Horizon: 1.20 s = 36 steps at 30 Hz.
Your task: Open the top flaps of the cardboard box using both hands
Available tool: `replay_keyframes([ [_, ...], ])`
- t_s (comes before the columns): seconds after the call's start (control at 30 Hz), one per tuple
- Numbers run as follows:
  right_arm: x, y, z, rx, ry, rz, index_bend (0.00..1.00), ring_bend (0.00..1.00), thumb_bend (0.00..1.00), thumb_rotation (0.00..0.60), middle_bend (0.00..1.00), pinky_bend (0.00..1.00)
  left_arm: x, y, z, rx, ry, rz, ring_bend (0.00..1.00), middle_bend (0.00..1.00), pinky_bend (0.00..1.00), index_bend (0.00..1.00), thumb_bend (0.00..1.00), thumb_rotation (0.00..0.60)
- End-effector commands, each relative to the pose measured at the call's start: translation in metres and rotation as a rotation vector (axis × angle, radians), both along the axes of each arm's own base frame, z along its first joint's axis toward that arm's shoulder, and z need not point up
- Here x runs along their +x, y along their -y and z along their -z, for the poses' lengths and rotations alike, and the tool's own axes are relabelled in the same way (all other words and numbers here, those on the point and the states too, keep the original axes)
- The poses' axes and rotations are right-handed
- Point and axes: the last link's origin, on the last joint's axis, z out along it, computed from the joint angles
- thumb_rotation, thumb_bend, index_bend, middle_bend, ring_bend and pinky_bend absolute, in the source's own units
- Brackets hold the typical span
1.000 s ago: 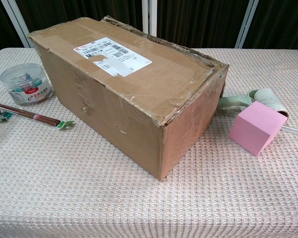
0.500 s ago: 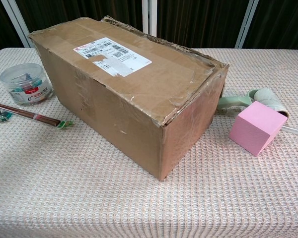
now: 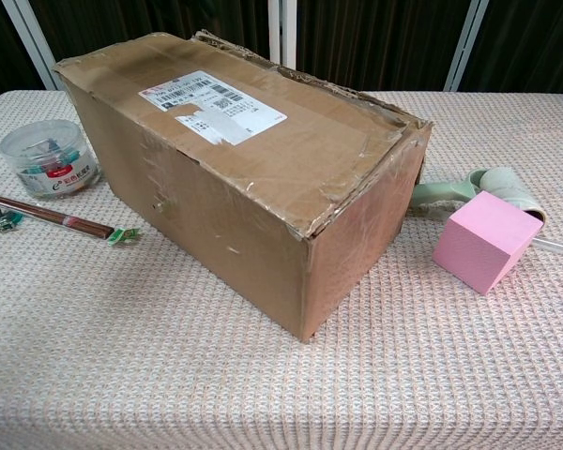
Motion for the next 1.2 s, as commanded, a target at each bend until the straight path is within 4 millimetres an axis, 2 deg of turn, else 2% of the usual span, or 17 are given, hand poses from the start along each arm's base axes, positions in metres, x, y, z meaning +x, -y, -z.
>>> replay_keyframes([
  [0.03,-0.002,0.001,0.000,0.002,0.005,0.005,0.00,0.00,0.24,0.600,0.00,0.00,0.005,-0.003,0.010,-0.012,-0.024,0.019,0.11,0.22,0.16,0.27,0.00,0.000],
  [0.63,-0.010,0.005,0.001,0.011,0.022,0.026,0.00,0.00,0.24,0.600,0.00,0.00,0.012,-0.015,0.031,-0.028,-0.122,0.056,0.10,0.23,0.16,0.30,0.00,0.000],
  [0.87,-0.012,0.006,0.002,0.014,0.031,0.028,0.00,0.00,0.24,0.600,0.00,0.00,0.009,-0.014,0.035,-0.014,-0.156,0.086,0.09,0.27,0.16,0.36,0.00,0.000],
  [1.07,-0.014,0.007,0.003,0.019,0.039,0.037,0.00,0.00,0.24,0.600,0.00,0.00,0.014,-0.014,0.035,-0.003,-0.134,0.101,0.09,0.28,0.16,0.37,0.00,0.000],
  [1.2,-0.015,0.007,0.004,0.019,0.044,0.037,0.00,0.00,0.24,0.600,0.00,0.00,0.013,-0.014,0.038,-0.015,-0.153,0.107,0.09,0.33,0.16,0.37,0.00,0.000],
])
